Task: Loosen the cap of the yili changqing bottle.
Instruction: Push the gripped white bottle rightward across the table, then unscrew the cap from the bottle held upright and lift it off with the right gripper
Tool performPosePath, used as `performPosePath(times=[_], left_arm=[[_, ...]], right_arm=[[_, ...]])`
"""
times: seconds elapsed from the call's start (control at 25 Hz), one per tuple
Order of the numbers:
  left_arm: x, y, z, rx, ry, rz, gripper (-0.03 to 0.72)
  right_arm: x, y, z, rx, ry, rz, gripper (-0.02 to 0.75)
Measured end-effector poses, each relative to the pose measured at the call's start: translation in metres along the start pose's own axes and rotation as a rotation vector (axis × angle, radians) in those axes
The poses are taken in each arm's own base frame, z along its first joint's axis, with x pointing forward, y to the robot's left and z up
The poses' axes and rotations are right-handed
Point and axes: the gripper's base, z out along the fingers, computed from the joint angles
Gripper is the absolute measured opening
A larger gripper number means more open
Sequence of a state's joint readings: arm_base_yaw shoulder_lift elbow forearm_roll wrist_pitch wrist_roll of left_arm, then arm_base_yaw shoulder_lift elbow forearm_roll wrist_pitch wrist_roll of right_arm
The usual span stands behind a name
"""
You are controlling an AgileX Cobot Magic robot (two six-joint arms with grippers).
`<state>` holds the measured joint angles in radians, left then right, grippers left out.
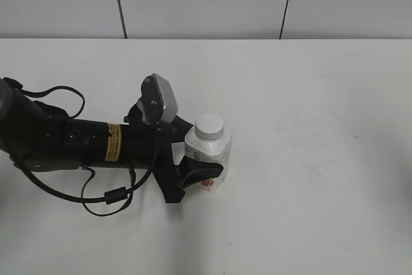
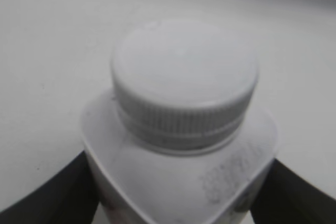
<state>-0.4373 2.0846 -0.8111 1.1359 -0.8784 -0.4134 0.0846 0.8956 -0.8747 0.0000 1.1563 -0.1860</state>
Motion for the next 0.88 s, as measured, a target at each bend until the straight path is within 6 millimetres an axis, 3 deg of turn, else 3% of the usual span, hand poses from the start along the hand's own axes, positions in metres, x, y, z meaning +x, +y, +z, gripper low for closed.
performPosePath(times=[0.24, 0.6, 0.88], left_arm=[[0.000, 0.000, 0.000, 0.000, 0.000, -0.001, 0.488], [0.000, 0.000, 0.000, 0.001, 0.000, -0.001, 0.487], [0.000, -0.002, 0.000, 0.024, 0.009, 0.023, 0.486]], right_arm=[[-0.038, 0.007, 0.020, -0.057, 0.077, -0.158, 0.403], [-0.082, 0.059, 0.052, -0.177, 0.140, -0.556, 0.386], [-0.110, 0.076, 0.066, -0.257, 0.098, -0.775, 0.385]])
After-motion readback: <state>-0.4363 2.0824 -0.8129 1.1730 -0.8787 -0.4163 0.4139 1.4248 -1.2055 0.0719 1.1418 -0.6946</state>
